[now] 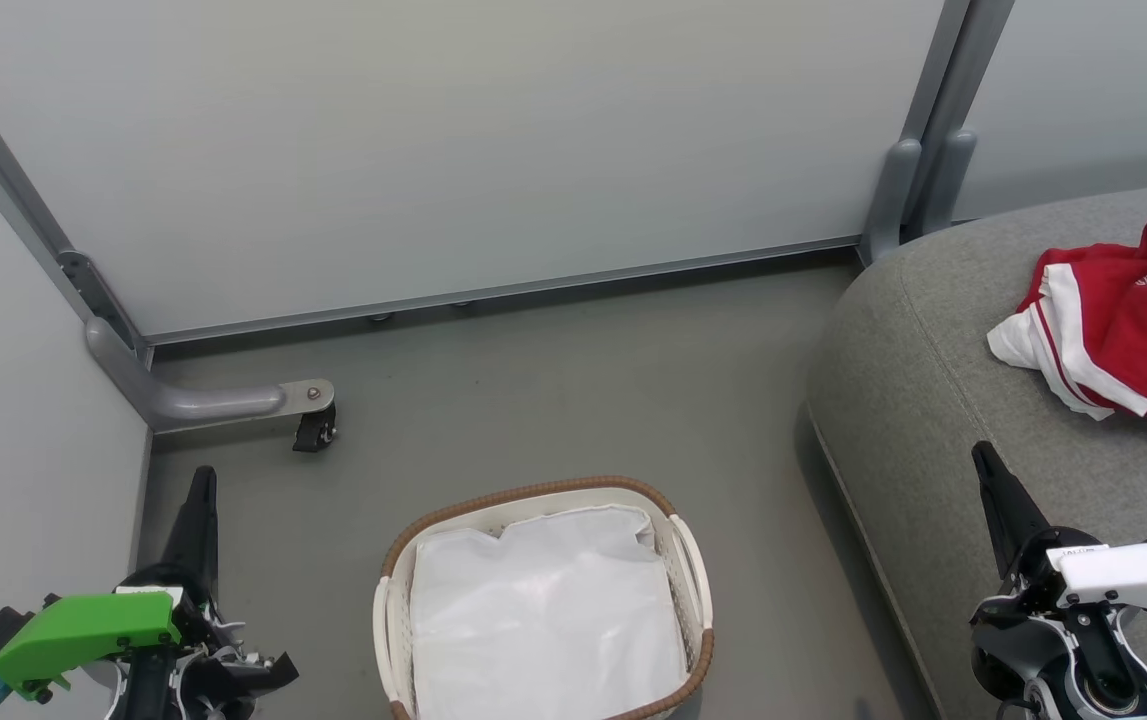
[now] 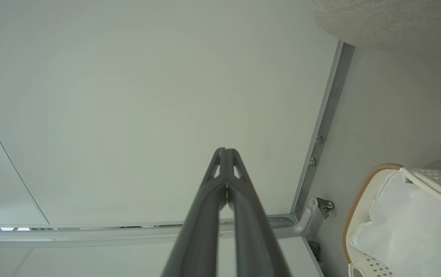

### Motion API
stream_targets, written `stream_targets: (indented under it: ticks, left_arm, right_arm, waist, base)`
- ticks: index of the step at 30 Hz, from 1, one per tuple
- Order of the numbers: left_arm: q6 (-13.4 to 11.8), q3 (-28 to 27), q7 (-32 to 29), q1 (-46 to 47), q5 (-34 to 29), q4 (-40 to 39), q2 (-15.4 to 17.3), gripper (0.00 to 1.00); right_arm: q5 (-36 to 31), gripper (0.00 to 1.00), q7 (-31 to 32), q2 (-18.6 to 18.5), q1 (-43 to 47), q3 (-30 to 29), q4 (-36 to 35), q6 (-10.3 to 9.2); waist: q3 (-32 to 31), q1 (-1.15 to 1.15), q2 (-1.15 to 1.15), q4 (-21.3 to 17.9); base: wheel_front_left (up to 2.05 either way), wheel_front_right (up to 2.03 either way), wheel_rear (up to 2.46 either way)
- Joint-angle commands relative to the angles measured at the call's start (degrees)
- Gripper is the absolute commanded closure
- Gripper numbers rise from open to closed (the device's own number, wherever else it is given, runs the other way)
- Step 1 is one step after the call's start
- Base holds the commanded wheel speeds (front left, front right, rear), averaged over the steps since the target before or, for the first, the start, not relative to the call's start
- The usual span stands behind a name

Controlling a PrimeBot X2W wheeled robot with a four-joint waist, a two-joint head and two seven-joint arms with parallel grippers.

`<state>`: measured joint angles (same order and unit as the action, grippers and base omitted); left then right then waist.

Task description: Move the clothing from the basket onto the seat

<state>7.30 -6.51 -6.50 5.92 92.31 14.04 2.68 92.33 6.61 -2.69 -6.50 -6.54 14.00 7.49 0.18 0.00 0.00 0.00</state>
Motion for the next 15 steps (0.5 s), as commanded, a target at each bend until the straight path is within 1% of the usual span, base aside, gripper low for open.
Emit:
stream_targets:
  ticks: [1, 15]
  left_arm:
    - [0.34, -0.13, -0.28, 0.6, 0.19, -0.1, 0.38, 1.0]
    - [0.35, -0.12, -0.27, 0.6, 0.19, -0.11, 0.38, 1.0]
  right_arm:
    - [0.17, 1.0, 0.09, -0.36, 0.63, -0.11, -0.17, 0.0]
    - [0.17, 1.0, 0.09, -0.36, 0.64, -0.11, -0.17, 0.0]
  waist:
    - [0.0, 0.0, 0.0, 0.0]
    - [0.0, 0.0, 0.0, 0.0]
  base:
    - [0.0, 0.0, 0.0]
    - [0.0, 0.0, 0.0]
